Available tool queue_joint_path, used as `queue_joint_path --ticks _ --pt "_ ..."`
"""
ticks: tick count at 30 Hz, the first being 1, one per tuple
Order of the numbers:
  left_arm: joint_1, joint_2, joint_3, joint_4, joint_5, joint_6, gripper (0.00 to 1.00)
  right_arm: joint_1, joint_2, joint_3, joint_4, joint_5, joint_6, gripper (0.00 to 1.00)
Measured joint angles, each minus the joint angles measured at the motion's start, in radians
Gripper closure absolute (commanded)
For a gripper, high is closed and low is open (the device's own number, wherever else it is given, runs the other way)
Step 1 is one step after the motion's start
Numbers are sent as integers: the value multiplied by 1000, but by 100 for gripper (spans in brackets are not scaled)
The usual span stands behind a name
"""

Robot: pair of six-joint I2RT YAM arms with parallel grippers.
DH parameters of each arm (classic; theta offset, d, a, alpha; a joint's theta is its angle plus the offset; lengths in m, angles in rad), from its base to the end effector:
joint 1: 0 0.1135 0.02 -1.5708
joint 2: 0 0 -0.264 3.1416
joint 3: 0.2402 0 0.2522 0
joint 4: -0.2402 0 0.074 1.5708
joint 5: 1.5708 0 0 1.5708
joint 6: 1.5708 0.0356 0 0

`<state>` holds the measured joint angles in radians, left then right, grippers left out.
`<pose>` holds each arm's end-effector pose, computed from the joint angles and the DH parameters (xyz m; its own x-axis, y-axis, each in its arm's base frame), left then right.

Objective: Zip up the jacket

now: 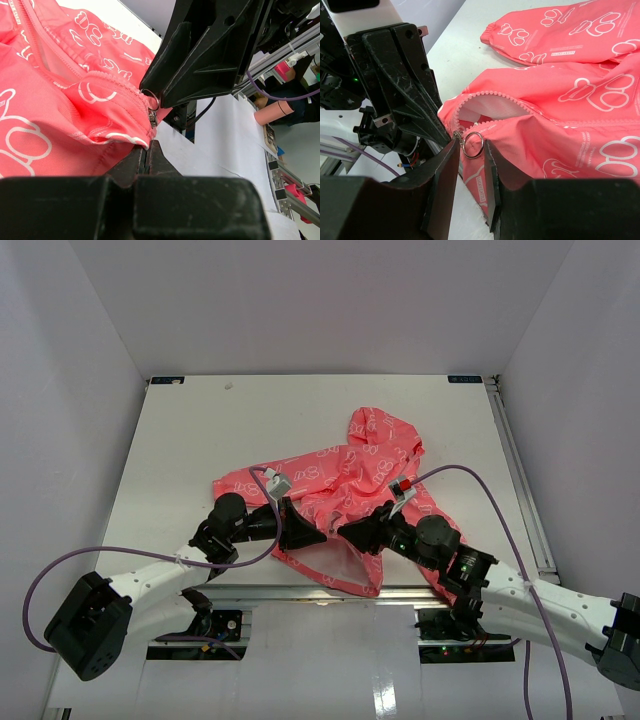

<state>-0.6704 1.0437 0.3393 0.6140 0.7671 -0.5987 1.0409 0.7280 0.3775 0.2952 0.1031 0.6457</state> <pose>0.1507 -0.1510 0.2198 -0.6157 -0.0296 -0.7874 0.7770 0.1428 -0.6130 0.0956 0.1559 0.2554 -0.5075 0.3178 -0.8009 -0.6272 0.5011 0.5963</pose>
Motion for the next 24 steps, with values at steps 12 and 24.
queue_joint_path --ticks 12,24 --pt "0 0 0 0 0 0 100 -1 14 0 14 0 3 82" --pt "0 7 0 -2 0 0 100 -1 32 0 23 -1 3 92"
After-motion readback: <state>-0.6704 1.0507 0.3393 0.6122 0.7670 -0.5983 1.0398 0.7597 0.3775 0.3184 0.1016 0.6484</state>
